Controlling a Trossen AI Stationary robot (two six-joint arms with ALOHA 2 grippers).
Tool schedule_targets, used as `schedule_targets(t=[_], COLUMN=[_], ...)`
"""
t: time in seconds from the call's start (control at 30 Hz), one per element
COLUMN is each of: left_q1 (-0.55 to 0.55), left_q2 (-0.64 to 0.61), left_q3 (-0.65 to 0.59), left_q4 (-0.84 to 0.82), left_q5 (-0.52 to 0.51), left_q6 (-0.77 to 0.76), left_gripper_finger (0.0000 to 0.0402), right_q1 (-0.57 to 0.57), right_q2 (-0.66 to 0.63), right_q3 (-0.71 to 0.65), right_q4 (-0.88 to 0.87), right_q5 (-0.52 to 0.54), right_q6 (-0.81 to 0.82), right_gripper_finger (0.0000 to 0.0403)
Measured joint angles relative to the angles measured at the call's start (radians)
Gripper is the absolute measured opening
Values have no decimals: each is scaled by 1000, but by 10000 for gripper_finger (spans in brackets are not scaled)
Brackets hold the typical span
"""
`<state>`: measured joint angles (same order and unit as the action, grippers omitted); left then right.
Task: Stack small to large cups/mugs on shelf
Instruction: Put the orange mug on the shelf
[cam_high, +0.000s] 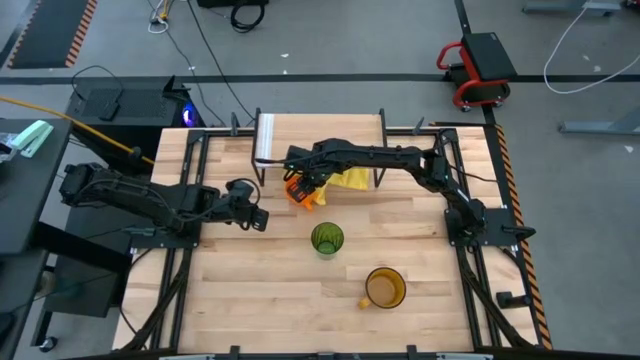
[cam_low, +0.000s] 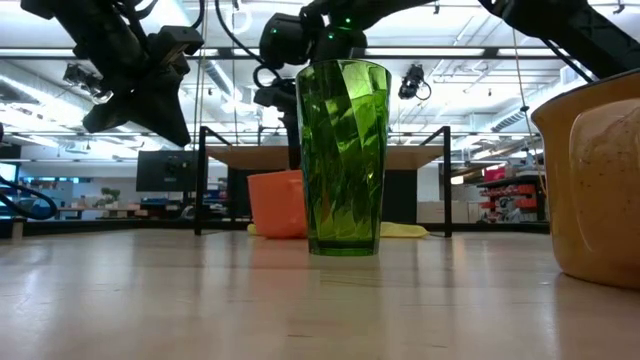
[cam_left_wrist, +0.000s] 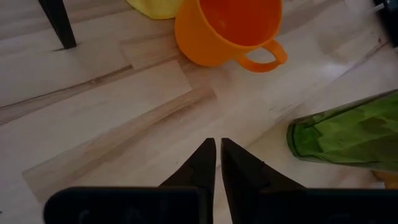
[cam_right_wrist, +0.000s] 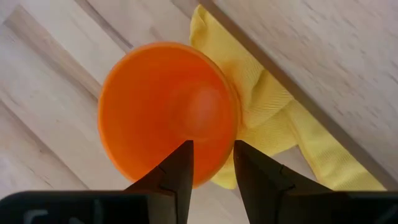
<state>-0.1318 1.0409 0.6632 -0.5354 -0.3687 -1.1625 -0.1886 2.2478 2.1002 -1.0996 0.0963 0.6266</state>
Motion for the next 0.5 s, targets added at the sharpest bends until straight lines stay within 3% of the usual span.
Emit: schedule_targets(t=[0.2,0.5], left_q1=[0,0], left_q2=[0,0], left_q3=[0,0], left_q4=[0,0], left_q5=[0,6], left_q6=[0,-1], left_gripper_finger=[30,32], right_q1=[-7,-3], right_q2=[0,-6], right_q3=[-24,-89], right_q4=[8,23], right_q5=[0,17], right_q6=[25,45], right_gripper_finger=[112,60])
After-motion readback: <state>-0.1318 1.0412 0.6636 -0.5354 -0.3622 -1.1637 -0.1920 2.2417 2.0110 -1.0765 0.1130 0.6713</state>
